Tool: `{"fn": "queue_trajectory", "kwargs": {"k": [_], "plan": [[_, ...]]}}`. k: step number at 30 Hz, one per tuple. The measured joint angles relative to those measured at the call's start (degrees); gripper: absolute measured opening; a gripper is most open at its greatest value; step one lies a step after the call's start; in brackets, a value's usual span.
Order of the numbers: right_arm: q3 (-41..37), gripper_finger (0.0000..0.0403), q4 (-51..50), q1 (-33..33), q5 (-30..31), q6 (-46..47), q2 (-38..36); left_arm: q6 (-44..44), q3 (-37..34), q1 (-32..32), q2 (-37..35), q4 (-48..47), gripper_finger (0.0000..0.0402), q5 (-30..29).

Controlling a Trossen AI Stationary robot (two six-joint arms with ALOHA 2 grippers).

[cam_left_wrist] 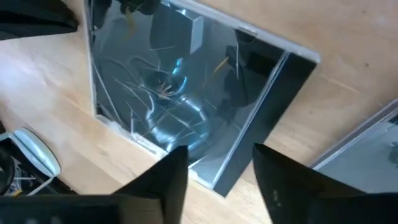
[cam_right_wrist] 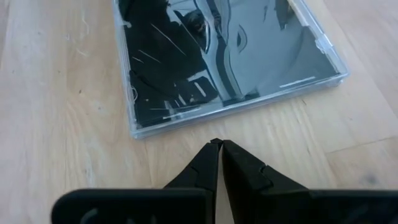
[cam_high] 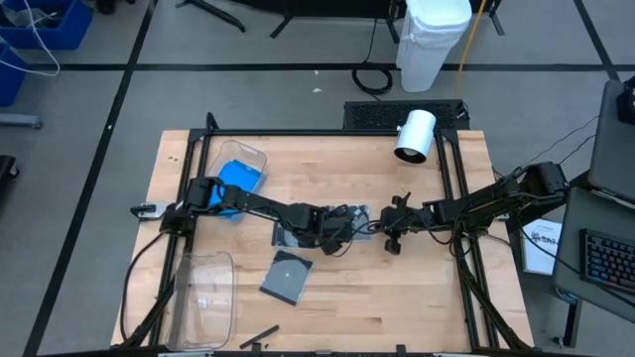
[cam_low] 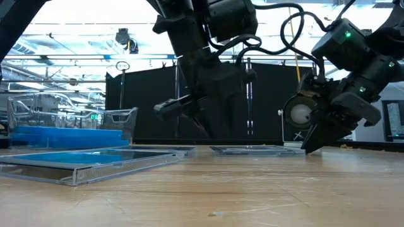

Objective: Pick & place jewel cases by type
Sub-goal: Put the top black CD case into the bottom transparent bin

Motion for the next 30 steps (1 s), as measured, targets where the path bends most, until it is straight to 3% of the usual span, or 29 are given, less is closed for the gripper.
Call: {"fn": "queue_trajectory", "kwargs": {"k": [5, 9, 22, 30], "plan": [[0.0, 0.0016, 0.0, 0.0, -0.3, -0.8, 0.0, -1.8, 0.0, 0.4, 0.0, -0.3, 0.0246, 0.7], [0.0, 0.0016, 0.2, 0.0, -0.3, -0.8, 0.0, -1.9, -0.3, 1.1, 0.0, -1.1, 0.0263, 1.4], [-0.2, 0.0016, 2.1, 0.0, -1.0, -0.8, 0.2, 3.4, -9.1, 2.8, -0.2, 15.9, 0.0227, 4.6], [-0.3, 0.0016, 1.8, 0.1, -0.7, -0.7, 0.1, 8.8, -7.4, 2.2, 0.4, 19.0, 0.0213, 1.1]]}}
